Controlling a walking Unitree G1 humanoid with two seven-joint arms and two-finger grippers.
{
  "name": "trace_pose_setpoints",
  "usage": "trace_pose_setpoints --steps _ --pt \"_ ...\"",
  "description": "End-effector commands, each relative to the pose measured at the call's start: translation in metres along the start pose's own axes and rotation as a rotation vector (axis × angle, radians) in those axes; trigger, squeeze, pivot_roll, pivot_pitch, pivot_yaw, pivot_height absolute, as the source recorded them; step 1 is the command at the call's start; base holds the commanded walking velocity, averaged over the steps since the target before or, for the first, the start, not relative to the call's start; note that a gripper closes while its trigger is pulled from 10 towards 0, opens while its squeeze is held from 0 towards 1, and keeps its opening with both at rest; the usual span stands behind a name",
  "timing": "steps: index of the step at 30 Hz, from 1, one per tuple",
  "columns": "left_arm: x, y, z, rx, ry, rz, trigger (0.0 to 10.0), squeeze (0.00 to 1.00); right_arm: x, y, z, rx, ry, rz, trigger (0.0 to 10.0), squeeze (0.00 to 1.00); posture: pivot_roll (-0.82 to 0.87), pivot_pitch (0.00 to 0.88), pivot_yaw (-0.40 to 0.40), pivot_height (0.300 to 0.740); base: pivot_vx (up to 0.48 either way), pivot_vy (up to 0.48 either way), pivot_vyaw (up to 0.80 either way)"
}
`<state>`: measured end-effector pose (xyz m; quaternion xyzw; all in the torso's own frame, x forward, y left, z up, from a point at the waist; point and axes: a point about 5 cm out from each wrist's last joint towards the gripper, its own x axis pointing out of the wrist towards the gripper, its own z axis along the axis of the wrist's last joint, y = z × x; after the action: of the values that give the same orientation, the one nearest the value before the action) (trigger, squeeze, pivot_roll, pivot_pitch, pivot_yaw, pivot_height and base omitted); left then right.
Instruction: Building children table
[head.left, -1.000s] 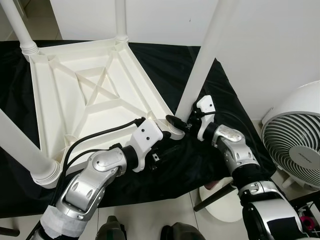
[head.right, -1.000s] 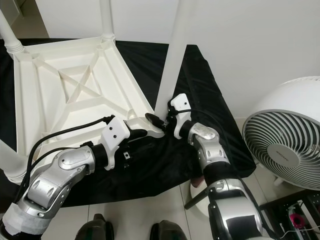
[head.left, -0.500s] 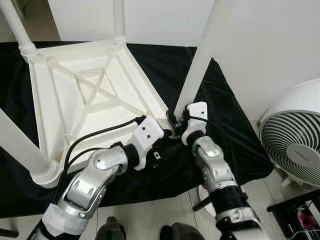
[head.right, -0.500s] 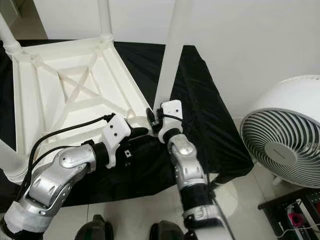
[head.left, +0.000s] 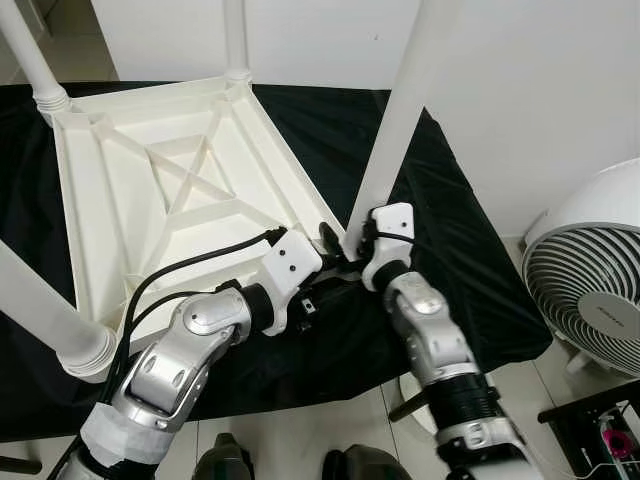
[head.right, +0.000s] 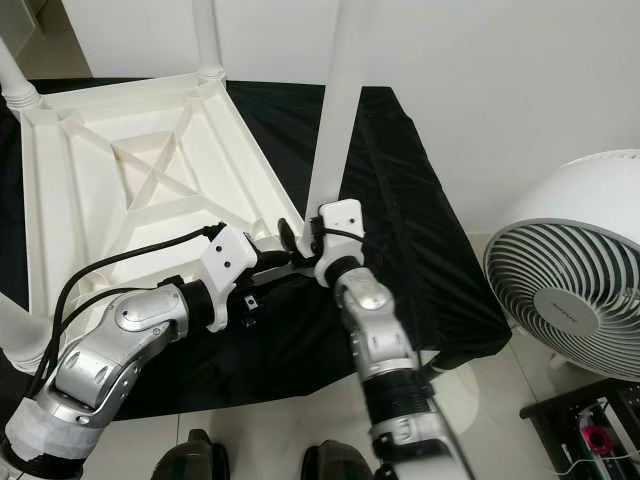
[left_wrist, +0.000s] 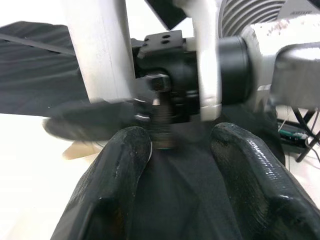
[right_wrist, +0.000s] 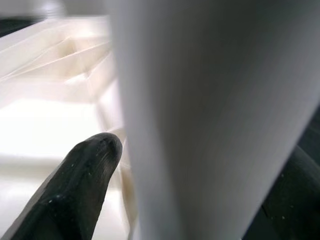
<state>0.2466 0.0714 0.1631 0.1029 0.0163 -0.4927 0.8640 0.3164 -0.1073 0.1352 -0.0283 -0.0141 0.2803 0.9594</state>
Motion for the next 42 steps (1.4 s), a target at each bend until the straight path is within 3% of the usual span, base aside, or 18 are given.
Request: trace_pose_setpoints --steps 1,2,7,9,11,15,19,22,23,24,38,39,42 --pt "0.001 0.0 0.002 0.001 -0.008 -0.03 10.0 0.0 -0.002 0.002 -0.001 -0.006 0.006 0.082 10.0 0.38 0.02 0.003 -0.031 0.74 0.0 0.0 0.0" --pt "0.001 0.0 0.001 0.001 -0.008 -0.03 10.0 0.0 -0.005 0.001 -0.003 -0.003 0.026 0.141 10.0 0.0 0.02 0.003 -0.031 0.74 0.0 0.0 0.0" --pt "0.0 0.0 0.001 0.001 -0.007 -0.03 10.0 0.0 -0.01 -0.002 -0.006 -0.003 0.048 0.228 10.0 0.0 0.02 0.003 -0.032 0.74 0.0 0.0 0.0" --pt "0.0 0.0 0.001 0.0 -0.007 -0.028 10.0 0.0 -0.013 -0.009 -0.007 -0.052 0.06 0.318 10.0 0.0 0.03 0.002 -0.03 0.74 0.0 0.0 0.0" --pt "0.0 0.0 0.001 0.0 -0.007 -0.028 10.0 0.0 -0.013 -0.009 -0.007 -0.052 0.06 0.318 10.0 0.0 0.03 0.002 -0.03 0.74 0.0 0.0 0.0" --pt "-0.001 -0.001 0.001 -0.001 -0.007 -0.027 10.0 0.0 -0.004 -0.019 -0.006 -0.09 0.069 0.359 10.0 0.0 0.03 0.004 -0.032 0.74 0.0 0.0 0.0" --pt "-0.001 -0.001 0.001 -0.003 -0.008 -0.021 10.0 0.0 0.014 -0.019 -0.006 -0.11 0.082 0.369 10.0 0.0 0.04 0.005 -0.038 0.74 0.0 0.0 0.0" --pt "-0.001 -0.002 0.001 -0.004 -0.009 -0.02 10.0 0.0 0.016 -0.018 -0.006 -0.11 0.083 0.371 10.0 0.0 0.04 0.004 -0.04 0.74 0.0 0.0 0.0" --pt "-0.001 -0.002 0.001 -0.005 -0.009 -0.019 10.0 0.0 0.018 -0.018 -0.006 -0.105 0.086 0.377 6.4 0.0 0.05 0.003 -0.044 0.74 0.0 0.0 0.0" --pt "-0.002 -0.002 0.001 -0.008 -0.009 -0.014 10.0 0.0 0.02 -0.017 -0.007 -0.091 0.09 0.402 0.0 0.0 0.05 0.003 -0.049 0.74 0.0 0.0 0.0" --pt "-0.005 -0.003 -0.002 -0.013 0.0 -0.003 10.0 0.0 0.011 -0.026 -0.017 -0.047 0.077 0.394 0.0 0.0 0.05 0.001 -0.055 0.74 0.0 0.0 0.0" --pt "-0.004 -0.004 -0.002 -0.013 0.0 -0.005 10.0 0.0 0.01 -0.027 -0.016 -0.043 0.063 0.363 0.9 0.0 0.05 0.001 -0.055 0.74 0.0 0.0 0.0" --pt "-0.004 -0.004 -0.002 -0.013 0.0 -0.007 10.0 0.0 0.01 -0.028 -0.015 -0.041 0.054 0.341 0.9 0.0 0.05 0.001 -0.055 0.74 0.0 0.0 0.0"
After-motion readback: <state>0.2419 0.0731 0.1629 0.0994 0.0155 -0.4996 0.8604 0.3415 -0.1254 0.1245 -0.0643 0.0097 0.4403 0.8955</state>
